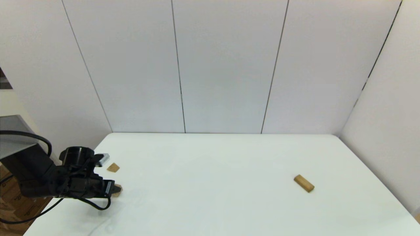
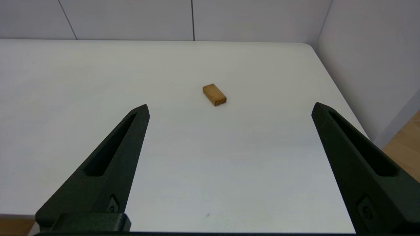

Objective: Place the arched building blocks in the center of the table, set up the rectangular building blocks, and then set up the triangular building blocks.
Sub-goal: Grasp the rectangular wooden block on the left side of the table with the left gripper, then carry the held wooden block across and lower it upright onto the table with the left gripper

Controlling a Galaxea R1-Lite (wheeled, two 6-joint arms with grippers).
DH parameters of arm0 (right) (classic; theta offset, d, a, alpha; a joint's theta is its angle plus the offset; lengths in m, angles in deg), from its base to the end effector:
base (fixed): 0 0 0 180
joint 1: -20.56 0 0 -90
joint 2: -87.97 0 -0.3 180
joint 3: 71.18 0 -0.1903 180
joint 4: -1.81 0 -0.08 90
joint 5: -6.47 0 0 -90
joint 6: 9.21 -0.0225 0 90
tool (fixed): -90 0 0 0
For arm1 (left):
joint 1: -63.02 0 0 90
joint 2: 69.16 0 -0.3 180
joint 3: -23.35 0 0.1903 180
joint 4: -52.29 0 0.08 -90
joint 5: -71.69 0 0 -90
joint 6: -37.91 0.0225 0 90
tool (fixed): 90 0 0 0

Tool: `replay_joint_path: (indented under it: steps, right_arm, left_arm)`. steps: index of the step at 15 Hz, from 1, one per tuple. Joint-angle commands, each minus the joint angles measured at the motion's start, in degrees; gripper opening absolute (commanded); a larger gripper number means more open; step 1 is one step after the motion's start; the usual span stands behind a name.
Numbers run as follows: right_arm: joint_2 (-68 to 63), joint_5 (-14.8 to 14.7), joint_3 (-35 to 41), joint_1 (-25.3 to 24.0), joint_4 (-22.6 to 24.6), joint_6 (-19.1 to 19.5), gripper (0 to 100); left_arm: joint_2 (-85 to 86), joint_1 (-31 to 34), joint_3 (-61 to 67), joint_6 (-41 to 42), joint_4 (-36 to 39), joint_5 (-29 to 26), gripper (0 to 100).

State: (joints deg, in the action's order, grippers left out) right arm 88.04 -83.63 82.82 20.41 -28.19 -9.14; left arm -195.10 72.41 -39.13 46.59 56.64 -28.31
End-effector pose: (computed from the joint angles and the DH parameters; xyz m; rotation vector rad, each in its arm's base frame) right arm -0.0268 -0.0001 0.0762 -0.0014 0.0686 0.0009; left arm 0.3100 0.0473 -0.0150 -0.0355 1.0119 -0.0865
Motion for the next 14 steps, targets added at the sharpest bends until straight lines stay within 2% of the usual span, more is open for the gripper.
replay_joint_path:
  steps: [1,4,6,8,10,12,14]
  right_arm:
    - [-0.07,0.01,0.0,-0.02,-0.05,0.01,100]
    - [-0.07,0.01,0.0,-0.02,-0.05,0.01,100]
    - [-0.07,0.01,0.0,-0.02,-0.05,0.01,100]
    - [-0.07,0.01,0.0,-0.02,-0.05,0.01,100]
    - [-0.07,0.01,0.0,-0.02,-0.05,0.01,100]
    - [-0.07,0.01,0.0,-0.02,-0.05,0.01,100]
    - [-0.07,0.01,0.0,-0.02,-0.05,0.01,100]
  left_arm:
    - [0.52,0.02,0.0,0.11,0.14,-0.02,0]
    - [5.09,-2.71,-0.62,-0.59,-1.88,1.38,0]
    - [10.8,-8.42,-4.13,-4.46,-12.16,6.39,0]
    - [16.61,-14.48,-8.62,-12.02,-22.71,6.74,0]
    - [19.77,-24.15,-13.28,-20.19,-32.56,11.4,0]
    - [19.77,-33.29,-16.88,-27.84,-36.33,17.91,0]
    - [18.27,-41.91,-21.63,-35.05,-41.7,19.49,0]
